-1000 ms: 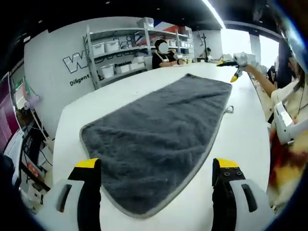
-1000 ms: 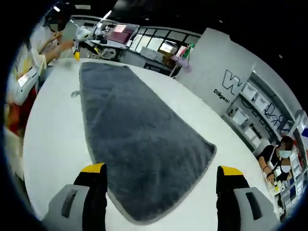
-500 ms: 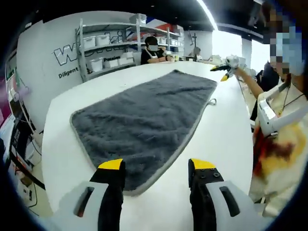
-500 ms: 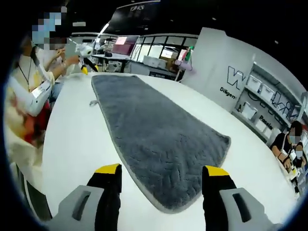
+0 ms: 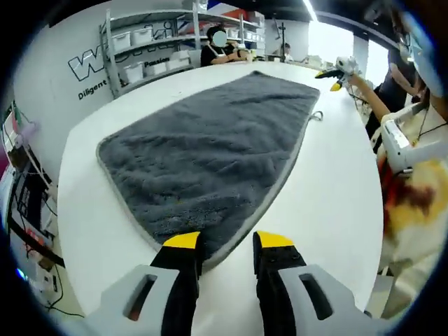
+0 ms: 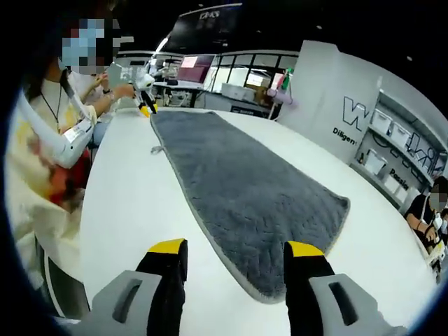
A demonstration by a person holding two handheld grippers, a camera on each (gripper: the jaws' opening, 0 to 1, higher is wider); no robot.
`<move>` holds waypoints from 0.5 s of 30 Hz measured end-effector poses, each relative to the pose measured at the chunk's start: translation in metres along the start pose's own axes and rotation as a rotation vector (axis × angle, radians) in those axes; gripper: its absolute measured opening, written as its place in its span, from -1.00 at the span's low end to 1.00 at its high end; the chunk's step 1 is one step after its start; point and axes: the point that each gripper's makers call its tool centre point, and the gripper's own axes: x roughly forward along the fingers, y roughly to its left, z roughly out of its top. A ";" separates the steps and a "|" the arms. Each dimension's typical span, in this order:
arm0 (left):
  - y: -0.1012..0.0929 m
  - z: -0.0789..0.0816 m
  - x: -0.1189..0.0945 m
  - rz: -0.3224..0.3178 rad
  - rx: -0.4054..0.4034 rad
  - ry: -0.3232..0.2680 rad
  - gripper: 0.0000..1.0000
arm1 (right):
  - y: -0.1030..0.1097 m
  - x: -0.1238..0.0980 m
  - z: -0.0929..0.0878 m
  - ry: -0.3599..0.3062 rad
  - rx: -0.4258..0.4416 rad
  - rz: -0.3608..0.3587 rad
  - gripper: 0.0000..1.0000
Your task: Fold the towel on the table until its edges align and the towel forms a compact rectangular stack.
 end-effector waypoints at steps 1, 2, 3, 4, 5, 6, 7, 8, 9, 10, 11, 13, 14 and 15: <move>0.000 0.000 0.000 0.002 -0.001 0.000 -0.46 | 0.000 0.000 -0.001 0.004 -0.002 0.004 0.00; 0.001 0.000 0.000 0.004 -0.001 -0.002 -0.46 | 0.000 0.000 -0.001 0.005 -0.001 0.006 0.00; 0.001 -0.001 -0.001 0.004 -0.002 -0.005 -0.47 | 0.001 0.000 -0.002 0.006 0.003 0.014 0.00; 0.001 -0.001 -0.001 0.003 -0.005 -0.009 -0.48 | 0.002 -0.001 -0.002 0.005 0.006 0.020 -0.01; 0.002 -0.001 -0.001 0.005 -0.007 -0.013 -0.52 | 0.004 -0.001 -0.002 0.006 0.009 0.028 -0.04; 0.003 -0.001 -0.002 0.007 -0.008 -0.016 -0.53 | 0.007 -0.001 -0.002 0.011 0.008 0.039 -0.08; 0.003 -0.001 -0.002 0.005 -0.012 -0.017 -0.54 | 0.007 -0.001 -0.003 0.020 0.005 0.047 -0.16; 0.003 -0.001 -0.001 0.003 -0.011 -0.018 -0.55 | 0.007 -0.001 -0.006 0.028 0.000 0.049 -0.23; 0.003 -0.001 -0.002 0.002 -0.006 -0.019 -0.55 | 0.006 -0.001 -0.007 0.035 -0.004 0.050 -0.29; 0.004 -0.001 -0.002 0.002 -0.003 -0.020 -0.55 | 0.005 0.000 -0.009 0.041 -0.006 0.048 -0.34; 0.003 -0.001 -0.001 0.002 -0.001 -0.020 -0.56 | 0.002 0.000 -0.011 0.047 0.001 0.045 -0.34; 0.003 -0.001 -0.001 0.000 0.006 -0.025 -0.58 | -0.002 0.001 -0.017 0.060 0.021 0.040 -0.36; 0.003 -0.001 -0.002 -0.002 0.008 -0.028 -0.59 | -0.003 0.002 -0.020 0.070 0.028 0.040 -0.38; 0.004 -0.001 -0.001 -0.002 0.005 -0.031 -0.60 | -0.003 0.003 -0.024 0.087 0.038 0.042 -0.39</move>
